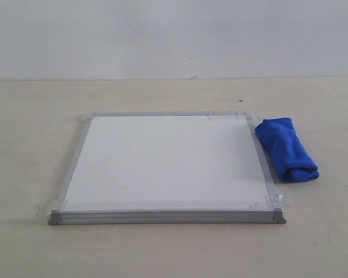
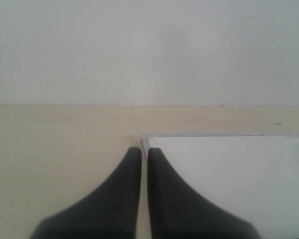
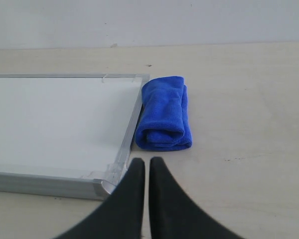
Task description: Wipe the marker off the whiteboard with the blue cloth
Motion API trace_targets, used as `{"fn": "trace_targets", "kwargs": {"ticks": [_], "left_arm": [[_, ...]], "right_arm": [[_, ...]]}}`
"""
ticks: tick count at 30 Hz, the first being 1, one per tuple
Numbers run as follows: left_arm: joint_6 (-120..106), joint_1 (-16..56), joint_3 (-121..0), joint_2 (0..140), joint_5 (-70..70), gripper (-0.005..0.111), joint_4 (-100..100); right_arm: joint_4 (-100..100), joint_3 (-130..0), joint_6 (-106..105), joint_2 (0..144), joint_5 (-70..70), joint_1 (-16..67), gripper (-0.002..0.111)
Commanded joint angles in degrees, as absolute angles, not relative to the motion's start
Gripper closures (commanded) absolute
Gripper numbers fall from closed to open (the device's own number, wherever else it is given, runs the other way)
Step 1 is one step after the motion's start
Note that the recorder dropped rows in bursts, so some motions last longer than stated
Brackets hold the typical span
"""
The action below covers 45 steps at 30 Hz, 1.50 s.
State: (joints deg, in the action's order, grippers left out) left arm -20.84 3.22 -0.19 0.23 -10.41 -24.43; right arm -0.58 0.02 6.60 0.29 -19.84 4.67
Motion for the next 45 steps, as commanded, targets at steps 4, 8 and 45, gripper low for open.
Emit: {"fn": "trace_targets", "kwargs": {"ticks": [4,8,45], "left_arm": [[-13.69,2.99,0.0,0.0,-15.13,0.102,-21.79],[0.58,2.99,0.0,0.0,-16.9,0.102,-7.12],[0.83,2.99,0.0,0.0,-17.46,0.102,-1.56]], "right_arm": [[-0.61,0.0,6.46,0.0,-19.6,4.52,0.108],[-0.61,0.0,6.46,0.0,-19.6,4.52,0.108],[-0.61,0.0,6.46,0.0,-19.7,4.52,0.108]]}}
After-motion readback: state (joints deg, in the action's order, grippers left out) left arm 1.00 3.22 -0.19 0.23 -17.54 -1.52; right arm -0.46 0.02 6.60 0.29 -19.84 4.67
